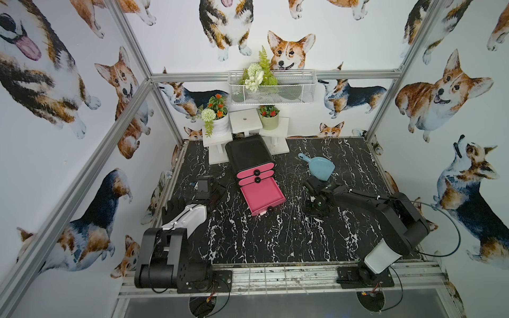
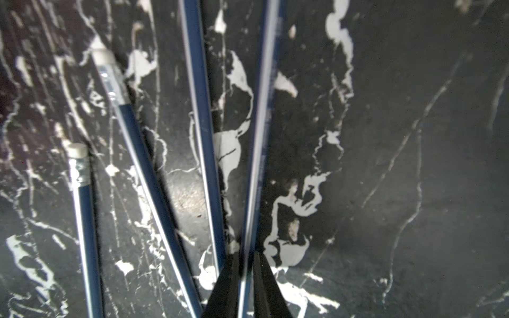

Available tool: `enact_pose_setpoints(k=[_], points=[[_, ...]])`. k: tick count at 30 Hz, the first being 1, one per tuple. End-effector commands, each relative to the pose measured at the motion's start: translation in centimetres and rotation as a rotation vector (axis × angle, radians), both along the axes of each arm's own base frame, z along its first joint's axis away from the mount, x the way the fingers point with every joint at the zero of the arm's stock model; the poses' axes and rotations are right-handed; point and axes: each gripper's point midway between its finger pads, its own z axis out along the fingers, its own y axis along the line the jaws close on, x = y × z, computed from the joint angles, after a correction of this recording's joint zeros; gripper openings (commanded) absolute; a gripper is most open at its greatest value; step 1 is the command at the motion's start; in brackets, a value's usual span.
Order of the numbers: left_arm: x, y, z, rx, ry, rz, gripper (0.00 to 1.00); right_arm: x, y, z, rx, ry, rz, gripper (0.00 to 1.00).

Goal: Please place the pencils in the drawer according to their color
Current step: Pick up the pencil from the center of the board.

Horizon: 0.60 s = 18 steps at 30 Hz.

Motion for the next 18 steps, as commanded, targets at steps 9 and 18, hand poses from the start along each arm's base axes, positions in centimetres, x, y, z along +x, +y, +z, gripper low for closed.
enact_pose_setpoints(k=[9, 18], points=[[0.3, 0.1, 0.2, 0.006, -0.011, 0.0, 0.23, -0.5, -1.3, -1.3, -0.068, 0.029, -0.022, 0.15], [0.2, 0.2, 0.7, 0.013, -0.015, 0.001, 0.23, 0.7, -0.2, 4.6, 0.021, -0.085, 0.017, 0.0]])
